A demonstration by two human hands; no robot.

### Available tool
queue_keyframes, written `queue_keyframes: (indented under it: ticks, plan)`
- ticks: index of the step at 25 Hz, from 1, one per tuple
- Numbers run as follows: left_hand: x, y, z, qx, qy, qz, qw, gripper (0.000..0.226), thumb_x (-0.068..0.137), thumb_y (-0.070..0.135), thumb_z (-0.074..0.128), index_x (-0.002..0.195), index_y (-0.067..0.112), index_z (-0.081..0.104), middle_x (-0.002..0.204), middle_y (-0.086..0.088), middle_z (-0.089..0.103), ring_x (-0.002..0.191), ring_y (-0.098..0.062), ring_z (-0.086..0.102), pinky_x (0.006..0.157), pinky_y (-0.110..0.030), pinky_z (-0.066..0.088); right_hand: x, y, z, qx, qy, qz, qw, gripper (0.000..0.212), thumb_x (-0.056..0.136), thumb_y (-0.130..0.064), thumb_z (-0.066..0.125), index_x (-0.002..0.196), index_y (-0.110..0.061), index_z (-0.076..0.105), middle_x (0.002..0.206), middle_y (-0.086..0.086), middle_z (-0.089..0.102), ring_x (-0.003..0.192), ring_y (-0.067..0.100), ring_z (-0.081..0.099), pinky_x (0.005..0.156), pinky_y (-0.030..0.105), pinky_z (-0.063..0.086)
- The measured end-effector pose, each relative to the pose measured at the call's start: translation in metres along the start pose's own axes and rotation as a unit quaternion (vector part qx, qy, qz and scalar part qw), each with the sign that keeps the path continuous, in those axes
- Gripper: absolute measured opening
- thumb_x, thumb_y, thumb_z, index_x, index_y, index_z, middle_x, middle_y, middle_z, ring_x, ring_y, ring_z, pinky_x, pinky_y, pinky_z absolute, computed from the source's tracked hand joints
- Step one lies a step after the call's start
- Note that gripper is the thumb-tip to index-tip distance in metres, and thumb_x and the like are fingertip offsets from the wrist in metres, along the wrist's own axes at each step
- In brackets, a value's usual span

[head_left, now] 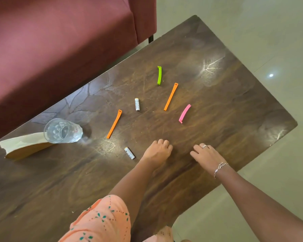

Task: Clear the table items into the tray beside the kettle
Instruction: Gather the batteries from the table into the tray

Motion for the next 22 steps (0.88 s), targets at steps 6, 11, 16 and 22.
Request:
queue_keyframes:
  ticks: [6, 11, 16, 22]
  plan:
    - [-0.023, -0.007, -0.007, -0.102, 0.011, -0.104, 0.989, 0.022, 0.090, 0.002, 0.038, 0.110, 0.001, 0.047, 0.116, -0.017, 0.051, 0.107, -0.035, 0.049, 0.080, -0.042, 0.043, -0.011, -0.007, -0.026, 0.098, 0.119, 0.026, 0.988, 0.038, 0.040, 0.007, 0.083, 0.059, -0.012, 0.057, 0.057, 0.003, 0.055, 0.051, 0.024, 0.057, 0.040, 0.025, 0.045]
    - [-0.093, -0.010, -0.019, -0.202, 0.083, -0.192, 0.957, 0.013, 0.089, 0.009, 0.045, 0.101, 0.006, 0.049, 0.110, -0.012, 0.052, 0.102, -0.028, 0.050, 0.069, -0.032, 0.036, -0.042, -0.026, -0.060, 0.242, 0.181, 0.118, 0.946, 0.015, 0.079, 0.008, 0.058, 0.086, -0.006, 0.059, 0.086, 0.009, 0.059, 0.073, 0.033, 0.058, 0.053, 0.035, 0.044]
    - [-0.184, 0.008, -0.035, -0.244, 0.163, -0.245, 0.924, 0.012, 0.085, 0.014, 0.049, 0.096, 0.009, 0.048, 0.106, -0.009, 0.055, 0.096, -0.027, 0.053, 0.071, -0.032, 0.038, -0.100, -0.074, -0.110, 0.238, 0.276, 0.069, 0.929, 0.018, 0.071, 0.009, 0.067, 0.080, -0.005, 0.061, 0.080, 0.010, 0.063, 0.059, 0.034, 0.059, 0.045, 0.036, 0.049]
    - [-0.309, 0.035, -0.035, -0.288, 0.249, -0.310, 0.871, 0.006, 0.083, 0.012, 0.050, 0.088, 0.010, 0.047, 0.101, -0.009, 0.057, 0.090, -0.030, 0.054, 0.071, -0.034, 0.038, -0.155, -0.162, -0.151, 0.203, 0.318, -0.007, 0.926, 0.029, 0.056, 0.011, 0.076, 0.075, -0.009, 0.064, 0.070, 0.004, 0.065, 0.057, 0.026, 0.063, 0.042, 0.021, 0.044]
Point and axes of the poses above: each hand's wrist, its own x-axis towards the middle knuckle, its own z-axis out of the palm, y = z × x, the point moved 4 cm from there along x, towards the middle knuckle
